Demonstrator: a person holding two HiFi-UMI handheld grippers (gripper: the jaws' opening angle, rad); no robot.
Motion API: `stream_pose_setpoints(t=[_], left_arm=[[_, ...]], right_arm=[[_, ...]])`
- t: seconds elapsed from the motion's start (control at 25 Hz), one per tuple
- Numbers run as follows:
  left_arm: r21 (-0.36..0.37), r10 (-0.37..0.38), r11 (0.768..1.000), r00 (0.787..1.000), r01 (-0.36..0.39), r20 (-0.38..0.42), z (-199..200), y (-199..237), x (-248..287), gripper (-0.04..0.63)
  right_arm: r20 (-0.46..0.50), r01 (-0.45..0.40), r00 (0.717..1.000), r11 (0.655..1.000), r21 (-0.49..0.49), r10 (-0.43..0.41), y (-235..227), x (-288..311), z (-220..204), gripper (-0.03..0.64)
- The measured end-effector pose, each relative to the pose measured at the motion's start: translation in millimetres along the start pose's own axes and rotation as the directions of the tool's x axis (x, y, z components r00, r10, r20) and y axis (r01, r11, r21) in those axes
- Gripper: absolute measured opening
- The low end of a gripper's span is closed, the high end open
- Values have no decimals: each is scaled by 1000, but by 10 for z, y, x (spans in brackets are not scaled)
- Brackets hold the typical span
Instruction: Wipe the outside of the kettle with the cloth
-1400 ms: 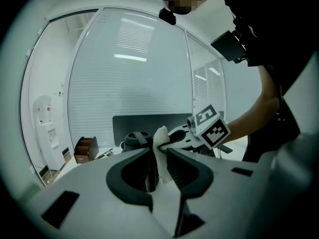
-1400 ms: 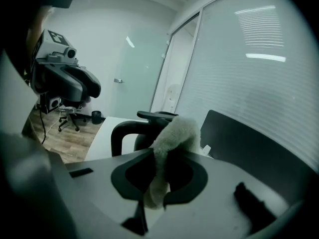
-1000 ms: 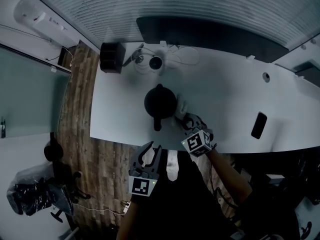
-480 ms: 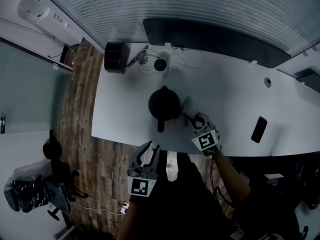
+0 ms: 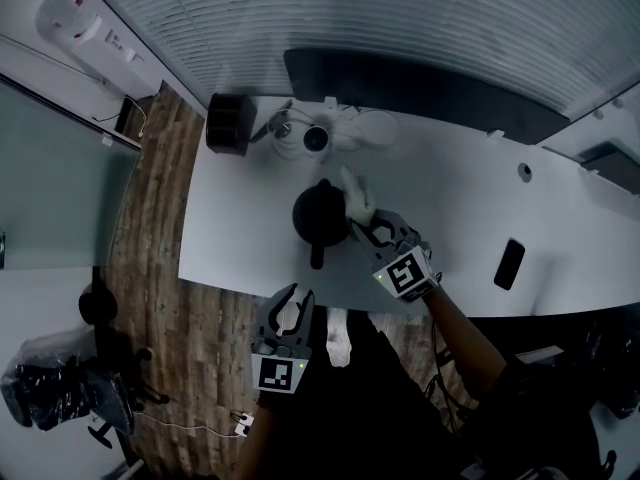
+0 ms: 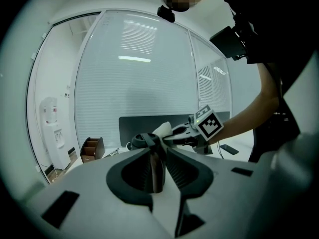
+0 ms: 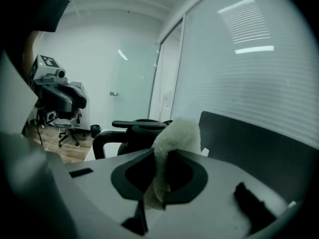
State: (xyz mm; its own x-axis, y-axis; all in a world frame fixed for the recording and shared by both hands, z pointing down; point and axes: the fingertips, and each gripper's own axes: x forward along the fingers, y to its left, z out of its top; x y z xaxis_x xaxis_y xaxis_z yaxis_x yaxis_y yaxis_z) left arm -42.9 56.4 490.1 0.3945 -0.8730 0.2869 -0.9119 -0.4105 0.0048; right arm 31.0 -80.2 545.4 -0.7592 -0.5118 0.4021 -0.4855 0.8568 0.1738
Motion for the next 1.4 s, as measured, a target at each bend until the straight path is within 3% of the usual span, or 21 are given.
stream_pose_setpoints(t=[0.28, 0.48, 0.64, 0.72, 0.84, 0.96, 1.04, 1.24, 1.4], left_arm=[[-13, 35, 999, 999, -35, -23, -102, 45, -121, 86], [-7, 24, 1000, 1000, -24, -10, -80, -2, -83, 87], [-18, 23, 1000, 1000, -23, -1, -43, -17, -64, 86], [-9, 23, 1000, 1000, -23, -1, -11, 2, -74, 86], [52, 10, 999, 1000, -11, 5, 71, 43, -105, 86], [-26, 48, 999, 999, -48, 14, 113, 127, -138, 86], [-21, 55, 998, 998, -55, 18, 134, 160, -140, 87], [-13, 62, 998, 998, -61, 26, 171, 165, -122, 86], [3, 66, 998, 998, -66, 5, 125, 166, -152, 87]], right_arm=[[10, 116, 993, 988, 106, -118, -70, 88, -397, 34], [-139, 69, 989, 985, 159, -47, 120, 291, -1049, 34], [-172, 54, 985, 960, 276, -5, 210, 387, -1348, 34], [-152, 70, 988, 958, 278, -28, 62, 302, -1254, 34], [-79, 95, 993, 981, 171, -82, -289, 15, -690, 34], [24, 80, 996, 995, 65, -82, -515, -147, -11, 34], [65, 23, 998, 999, 48, -26, -542, -99, 268, 34], [46, -122, 992, 984, 130, 117, -477, 351, 166, 34], [72, -146, 989, 947, 288, 131, -452, 565, -130, 34]])
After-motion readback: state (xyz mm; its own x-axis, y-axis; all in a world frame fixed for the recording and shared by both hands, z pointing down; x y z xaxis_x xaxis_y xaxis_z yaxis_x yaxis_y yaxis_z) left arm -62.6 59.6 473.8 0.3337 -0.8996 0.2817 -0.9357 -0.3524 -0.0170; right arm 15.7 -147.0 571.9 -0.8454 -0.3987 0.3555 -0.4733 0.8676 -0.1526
